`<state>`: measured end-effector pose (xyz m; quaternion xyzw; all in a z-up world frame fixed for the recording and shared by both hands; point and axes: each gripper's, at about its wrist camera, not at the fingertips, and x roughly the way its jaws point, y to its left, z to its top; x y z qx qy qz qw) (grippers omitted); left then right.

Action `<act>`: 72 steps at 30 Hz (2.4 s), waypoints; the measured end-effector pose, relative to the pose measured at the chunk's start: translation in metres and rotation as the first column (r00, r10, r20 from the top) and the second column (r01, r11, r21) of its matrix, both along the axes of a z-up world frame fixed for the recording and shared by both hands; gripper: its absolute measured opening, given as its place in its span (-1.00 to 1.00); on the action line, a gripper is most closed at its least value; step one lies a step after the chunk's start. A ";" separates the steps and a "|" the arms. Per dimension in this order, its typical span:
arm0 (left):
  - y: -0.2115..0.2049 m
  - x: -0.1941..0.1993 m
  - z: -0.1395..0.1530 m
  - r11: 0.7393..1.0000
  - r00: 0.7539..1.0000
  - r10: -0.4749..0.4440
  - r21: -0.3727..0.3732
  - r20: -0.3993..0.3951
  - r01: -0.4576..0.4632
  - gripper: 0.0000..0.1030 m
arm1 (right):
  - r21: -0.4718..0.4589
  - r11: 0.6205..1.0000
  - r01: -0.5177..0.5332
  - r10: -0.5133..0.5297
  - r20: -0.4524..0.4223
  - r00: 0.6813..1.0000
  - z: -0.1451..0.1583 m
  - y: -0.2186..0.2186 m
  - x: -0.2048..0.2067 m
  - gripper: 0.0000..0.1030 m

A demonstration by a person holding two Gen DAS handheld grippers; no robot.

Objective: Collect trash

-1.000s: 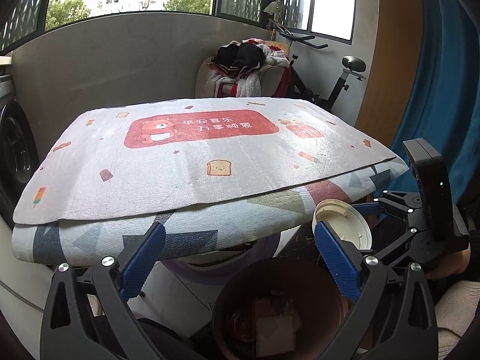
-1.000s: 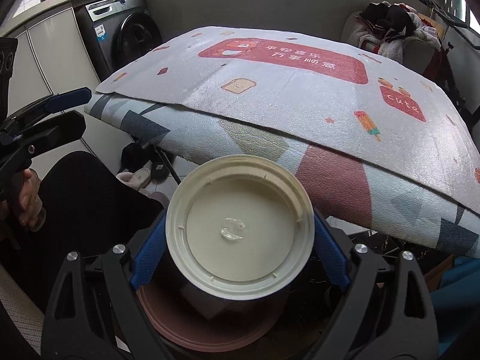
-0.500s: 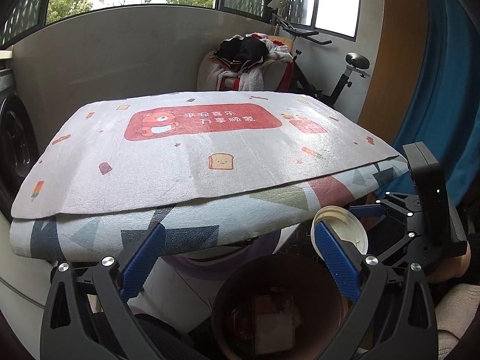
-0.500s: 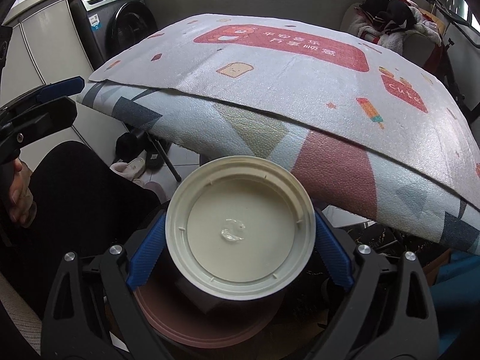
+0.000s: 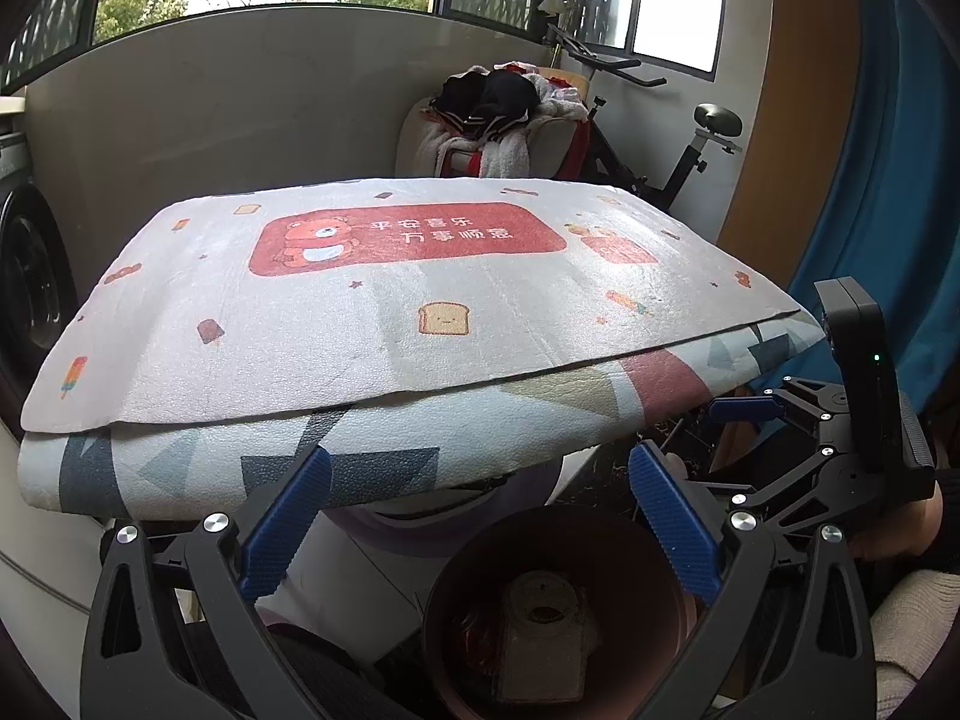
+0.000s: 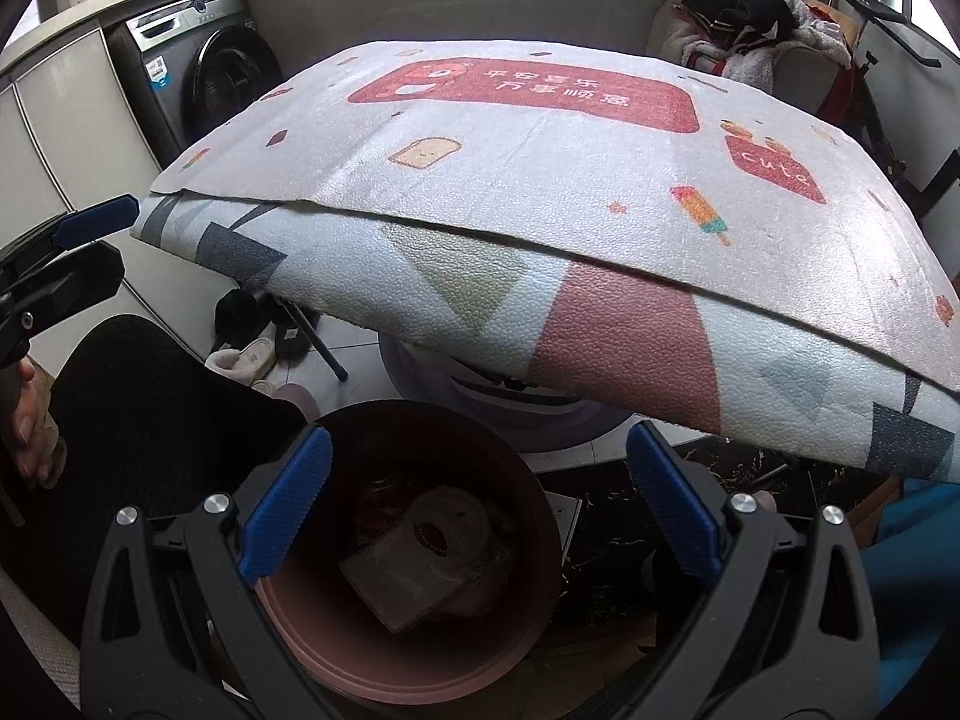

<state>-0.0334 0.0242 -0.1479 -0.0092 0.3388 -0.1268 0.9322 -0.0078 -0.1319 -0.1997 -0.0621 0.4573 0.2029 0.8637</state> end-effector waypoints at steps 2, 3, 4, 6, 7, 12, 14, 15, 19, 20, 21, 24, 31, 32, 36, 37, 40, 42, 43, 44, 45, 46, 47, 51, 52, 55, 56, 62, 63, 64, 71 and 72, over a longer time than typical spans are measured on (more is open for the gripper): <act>0.000 0.000 0.000 1.000 1.000 0.000 0.004 0.000 0.000 0.88 | 0.003 1.000 0.003 -0.003 0.008 1.000 0.002 -0.001 0.000 0.88; 0.000 0.000 0.000 1.000 1.000 0.001 0.007 0.001 -0.001 0.88 | 0.006 1.000 0.007 -0.007 0.011 1.000 0.004 -0.001 0.000 0.88; 0.000 0.001 -0.001 1.000 1.000 0.002 0.011 0.001 -0.002 0.88 | 0.007 1.000 0.012 -0.013 0.014 1.000 0.006 -0.002 0.001 0.88; -0.001 0.002 0.001 0.999 1.000 0.018 0.028 0.000 -0.018 0.88 | 0.005 1.000 0.022 -0.023 0.027 0.999 0.012 -0.004 0.003 0.88; -0.001 0.003 0.003 0.999 1.000 0.027 0.034 0.006 -0.027 0.88 | 0.003 1.000 0.027 -0.027 0.040 0.999 0.017 -0.005 0.005 0.88; -0.005 0.013 0.033 0.993 0.995 0.048 0.106 0.089 -0.058 0.88 | -0.008 0.999 0.053 -0.052 0.125 0.991 0.057 -0.013 0.018 0.88; -0.007 0.019 0.054 0.991 0.990 0.049 0.114 0.131 -0.064 0.88 | -0.004 0.997 0.075 -0.074 0.157 0.985 0.077 -0.018 0.025 0.89; -0.008 0.022 0.065 0.992 0.988 0.046 0.113 0.150 -0.064 0.88 | -0.003 0.996 0.088 -0.086 0.172 0.981 0.086 -0.020 0.028 0.88; -0.015 0.030 0.109 0.991 0.973 0.037 0.120 0.226 -0.066 0.88 | 0.037 0.991 0.128 -0.133 0.224 0.965 0.126 -0.032 0.038 0.89; -0.017 0.031 0.118 0.991 0.971 0.033 0.120 0.237 -0.063 0.88 | 0.045 0.990 0.135 -0.142 0.236 0.961 0.135 -0.034 0.039 0.89; -0.018 0.033 0.126 0.992 0.969 0.028 0.112 0.245 -0.057 0.88 | 0.050 0.989 0.141 -0.150 0.248 0.957 0.144 -0.037 0.040 0.88; -0.019 0.035 0.144 0.997 0.967 0.023 0.063 0.254 -0.040 0.89 | 0.059 0.987 0.151 -0.161 0.281 0.946 0.166 -0.042 0.040 0.89; -0.018 0.038 0.163 0.996 0.966 0.080 0.025 0.247 -0.089 0.89 | 0.087 0.984 0.154 -0.174 0.327 0.929 0.199 -0.050 0.032 0.89; -0.018 0.038 0.164 0.995 0.966 0.085 0.028 0.246 -0.095 0.89 | 0.088 0.984 0.153 -0.173 0.331 0.928 0.202 -0.050 0.031 0.89; -0.017 0.038 0.165 0.992 0.966 0.104 0.045 0.236 -0.118 0.89 | 0.096 0.984 0.152 -0.176 0.349 0.920 0.211 -0.052 0.026 0.89; -0.017 0.037 0.166 0.992 0.967 0.104 0.039 0.231 -0.116 0.89 | 0.099 0.983 0.152 -0.177 0.352 0.919 0.212 -0.052 0.026 0.89; -0.014 0.036 0.168 0.993 0.968 0.109 0.023 0.225 -0.118 0.89 | 0.108 0.982 0.153 -0.182 0.358 0.916 0.216 -0.054 0.024 0.89; -0.015 0.035 0.169 0.991 0.966 0.118 0.031 0.232 -0.128 0.89 | 0.111 0.982 0.152 -0.183 0.362 0.914 0.218 -0.054 0.023 0.89; -0.015 0.034 0.169 0.990 0.964 0.121 0.036 0.236 -0.133 0.89 | 0.113 0.982 0.152 -0.183 0.363 0.914 0.219 -0.054 0.022 0.89; -0.016 0.034 0.169 0.990 0.964 0.122 0.040 0.237 -0.135 0.89 | 0.113 0.982 0.151 -0.182 0.364 0.913 0.219 -0.054 0.022 0.89; -0.017 0.034 0.169 0.990 0.964 0.122 0.044 0.238 -0.136 0.89 | 0.113 0.982 0.150 -0.182 0.366 0.913 0.220 -0.054 0.022 0.89; -0.018 0.033 0.169 0.989 0.963 0.121 0.048 0.239 -0.137 0.89 | 0.112 0.982 0.151 -0.182 0.367 0.912 0.220 -0.054 0.021 0.89; -0.019 0.033 0.169 0.989 0.963 0.120 0.052 0.240 -0.136 0.89 | 0.113 0.982 0.150 -0.182 0.366 0.913 0.220 -0.054 0.021 0.89; -0.022 0.033 0.168 0.989 0.964 0.113 0.067 0.242 -0.132 0.89 | 0.114 0.982 0.152 -0.184 0.365 0.912 0.220 -0.054 0.021 0.89; -0.022 0.033 0.168 0.989 0.965 0.112 0.067 0.239 -0.132 0.89 | 0.114 0.982 0.152 -0.184 0.365 0.913 0.220 -0.054 0.020 0.89; -0.023 0.035 0.168 0.989 0.966 0.114 0.064 0.233 -0.132 0.89 | 0.112 0.982 0.152 -0.183 0.364 0.913 0.219 -0.054 0.020 0.89; -0.023 0.035 0.168 0.989 0.966 0.114 0.065 0.232 -0.132 0.89 | 0.112 0.982 0.152 -0.183 0.363 0.914 0.219 -0.054 0.020 0.89; -0.025 0.035 0.167 0.989 0.967 0.112 0.074 0.229 -0.132 0.89 | 0.114 0.982 0.150 -0.182 0.360 0.915 0.219 -0.053 0.021 0.89; -0.025 0.035 0.167 0.988 0.967 0.111 0.077 0.229 -0.132 0.88 | 0.114 0.982 0.151 -0.182 0.360 0.915 0.219 -0.053 0.021 0.89; -0.025 0.035 0.166 0.988 0.967 0.110 0.080 0.228 -0.131 0.89 | 0.114 0.982 0.150 -0.181 0.360 0.915 0.219 -0.053 0.021 0.89; -0.024 0.037 0.164 0.988 0.969 0.117 0.073 0.219 -0.135 0.89 | 0.112 0.982 0.152 -0.183 0.359 0.915 0.217 -0.053 0.020 0.89; -0.024 0.038 0.164 0.988 0.969 0.118 0.072 0.218 -0.137 0.89 | 0.113 0.982 0.152 -0.183 0.358 0.915 0.218 -0.054 0.020 0.89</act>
